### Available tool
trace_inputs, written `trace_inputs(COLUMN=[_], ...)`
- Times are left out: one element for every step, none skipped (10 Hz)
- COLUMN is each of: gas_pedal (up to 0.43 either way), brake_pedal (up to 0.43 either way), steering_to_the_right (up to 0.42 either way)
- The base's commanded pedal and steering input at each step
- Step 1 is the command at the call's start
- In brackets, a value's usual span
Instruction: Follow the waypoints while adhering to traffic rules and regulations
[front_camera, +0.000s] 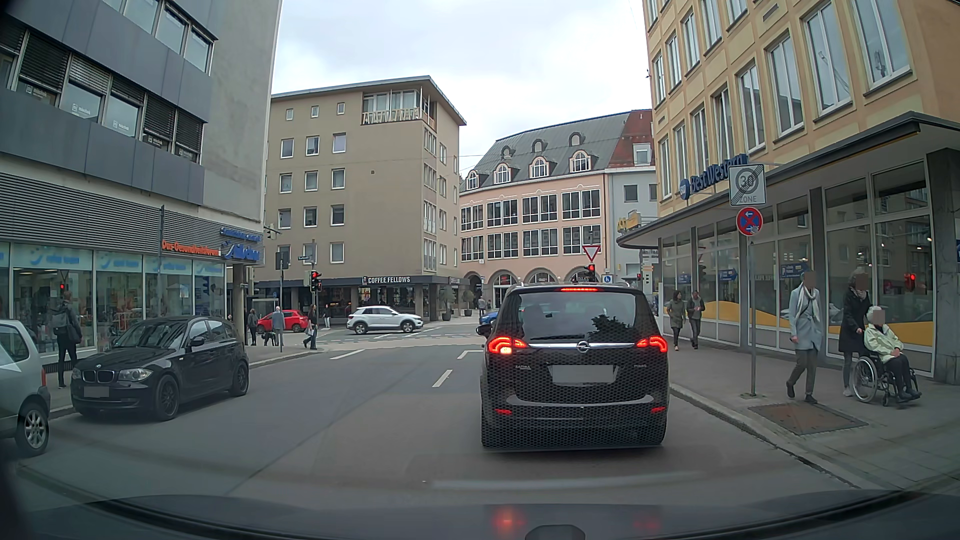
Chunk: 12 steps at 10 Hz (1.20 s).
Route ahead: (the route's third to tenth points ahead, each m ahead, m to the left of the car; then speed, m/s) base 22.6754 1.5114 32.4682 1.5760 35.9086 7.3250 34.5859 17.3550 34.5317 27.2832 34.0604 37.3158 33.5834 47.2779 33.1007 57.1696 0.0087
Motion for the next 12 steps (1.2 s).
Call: trace_inputs(gas_pedal=[0.000, 0.000, 0.000, 0.000, 0.000, 0.000, 0.000, 0.000, 0.000, 0.000, 0.000, 0.000], brake_pedal=[0.183, 0.183, 0.183, 0.183, 0.183, 0.183, 0.183, 0.183, 0.183, 0.183, 0.189, 0.189], steering_to_the_right=[-0.005, -0.006, -0.005, -0.006, -0.006, -0.006, -0.006, -0.005, -0.006, -0.006, -0.006, -0.006])
